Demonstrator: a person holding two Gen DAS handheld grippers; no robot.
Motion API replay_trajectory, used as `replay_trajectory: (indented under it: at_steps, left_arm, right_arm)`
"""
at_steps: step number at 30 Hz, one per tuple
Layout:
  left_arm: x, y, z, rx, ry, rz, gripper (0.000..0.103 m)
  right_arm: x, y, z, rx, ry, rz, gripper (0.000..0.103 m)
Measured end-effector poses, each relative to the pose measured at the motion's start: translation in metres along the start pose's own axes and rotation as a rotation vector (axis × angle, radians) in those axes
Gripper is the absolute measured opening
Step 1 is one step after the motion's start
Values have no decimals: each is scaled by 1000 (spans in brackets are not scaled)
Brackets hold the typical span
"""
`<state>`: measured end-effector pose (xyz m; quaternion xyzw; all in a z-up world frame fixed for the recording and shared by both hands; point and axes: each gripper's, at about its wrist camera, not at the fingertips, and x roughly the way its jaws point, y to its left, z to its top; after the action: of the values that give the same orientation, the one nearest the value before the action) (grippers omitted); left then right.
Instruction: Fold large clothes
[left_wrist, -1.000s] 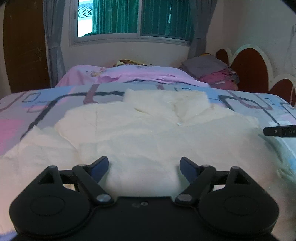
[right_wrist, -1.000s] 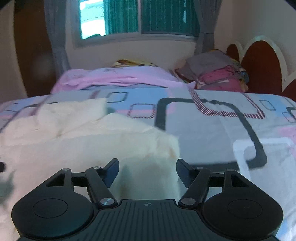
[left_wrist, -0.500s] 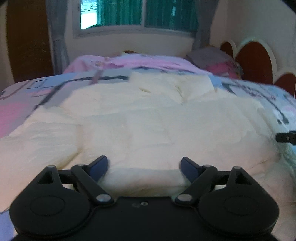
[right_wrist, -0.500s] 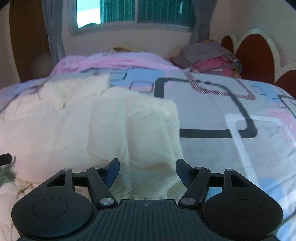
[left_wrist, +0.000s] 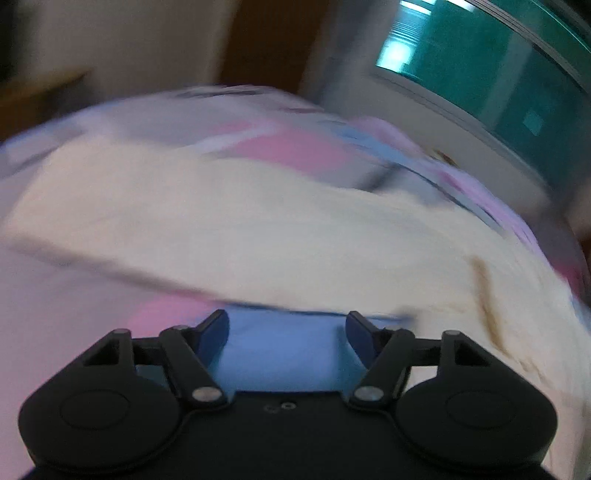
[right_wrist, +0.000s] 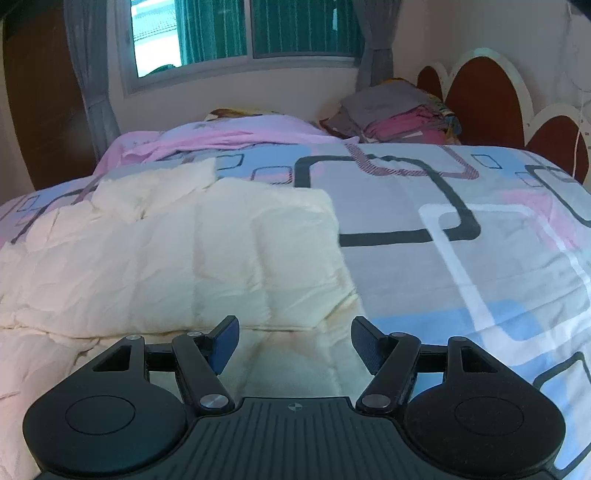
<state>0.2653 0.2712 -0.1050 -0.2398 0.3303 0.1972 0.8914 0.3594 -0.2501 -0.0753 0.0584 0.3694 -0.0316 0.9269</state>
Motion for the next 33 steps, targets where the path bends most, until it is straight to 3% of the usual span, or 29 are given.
replay_trajectory:
  at_steps: [2, 5, 12, 13, 14, 15, 16, 17, 18, 21, 25, 28, 33]
  left_arm:
    - [-8, 32, 5, -85, -30, 10, 61]
    - [-14, 62, 15, -130, -67, 69, 61]
    - [2, 111, 41, -362, -137, -8, 59]
    - [4, 119, 43, -388, -146, -21, 58]
    - [7, 122, 46, -409, -156, -30, 55]
    - [11, 123, 47, -422, -159, -32, 45]
    - [15, 125, 49, -430, -156, -37, 36]
    - [19, 125, 52, -432, -145, -65, 12]
    - [19, 124, 53, -428, -150, -88, 7]
    - [7, 94, 63, -285, -211, -100, 7]
    - [-11, 22, 72, -54, -261, -200, 7]
    - [-13, -39, 69, 106, -235, -283, 7]
    - [-3, -135, 45, 268, -147, -430, 6]
  right_arm:
    - [1, 10, 1, -13, -2, 4, 68]
    - [3, 23, 3, -32, -7, 14, 68]
    - [15, 34, 8, 4, -9, -34, 67]
    - [15, 34, 10, 9, -11, -40, 64]
    - [16, 33, 11, 15, -7, -34, 45]
    - [17, 32, 12, 20, 1, -32, 40]
    - [17, 31, 13, 23, 1, -33, 40]
    - [16, 31, 15, 22, -2, -36, 40]
    - [15, 31, 16, 19, -7, -37, 40]
    - [12, 29, 18, 15, -20, -43, 40]
    - [12, 25, 17, 30, -24, -45, 40]
    - [11, 21, 17, 46, -28, -40, 40]
    - [6, 13, 19, 68, -40, -31, 40]
